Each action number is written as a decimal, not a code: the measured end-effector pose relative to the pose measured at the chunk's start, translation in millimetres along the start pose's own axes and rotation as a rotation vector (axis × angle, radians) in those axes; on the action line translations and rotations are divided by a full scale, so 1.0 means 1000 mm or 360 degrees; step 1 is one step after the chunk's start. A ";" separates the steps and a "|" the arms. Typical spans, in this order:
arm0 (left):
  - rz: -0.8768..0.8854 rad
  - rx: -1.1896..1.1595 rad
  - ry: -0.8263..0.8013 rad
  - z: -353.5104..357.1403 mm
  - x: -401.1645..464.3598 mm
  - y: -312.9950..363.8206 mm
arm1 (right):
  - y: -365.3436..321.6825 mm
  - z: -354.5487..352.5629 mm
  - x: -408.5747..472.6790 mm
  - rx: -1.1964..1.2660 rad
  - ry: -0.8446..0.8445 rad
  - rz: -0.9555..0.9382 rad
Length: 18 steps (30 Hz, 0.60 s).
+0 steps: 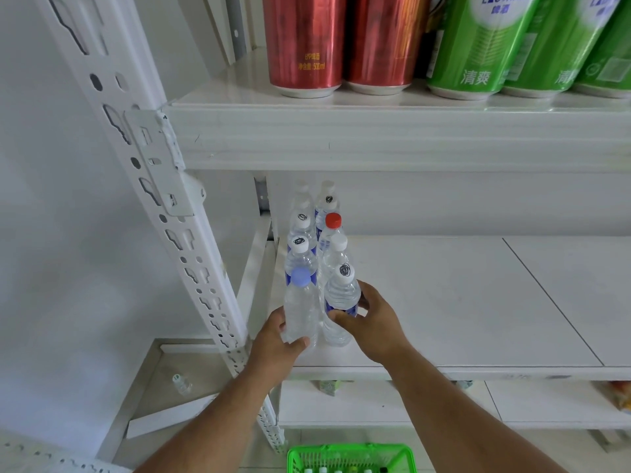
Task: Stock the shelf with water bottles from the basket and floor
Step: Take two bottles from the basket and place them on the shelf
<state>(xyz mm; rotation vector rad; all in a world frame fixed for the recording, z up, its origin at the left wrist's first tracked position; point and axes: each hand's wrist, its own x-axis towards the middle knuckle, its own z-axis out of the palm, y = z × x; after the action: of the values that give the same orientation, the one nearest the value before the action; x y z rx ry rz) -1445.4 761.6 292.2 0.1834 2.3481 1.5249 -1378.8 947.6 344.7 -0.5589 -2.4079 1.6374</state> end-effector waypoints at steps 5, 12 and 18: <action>-0.0047 0.0024 -0.0021 -0.001 -0.010 0.004 | 0.001 -0.003 -0.005 -0.0021 -0.0034 0.0034; -0.0162 0.0413 -0.0003 -0.003 -0.043 0.012 | 0.002 -0.016 -0.031 -0.0316 -0.0123 0.0235; -0.0106 0.1046 -0.0133 0.007 -0.086 0.012 | 0.011 -0.039 -0.072 -0.0861 -0.0308 0.0148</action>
<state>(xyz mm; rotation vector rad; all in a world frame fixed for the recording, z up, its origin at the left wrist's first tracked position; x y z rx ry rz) -1363.4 748.1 318.3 0.3086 2.6663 0.6530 -1297.1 955.4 353.9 -0.6179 -3.0271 1.0946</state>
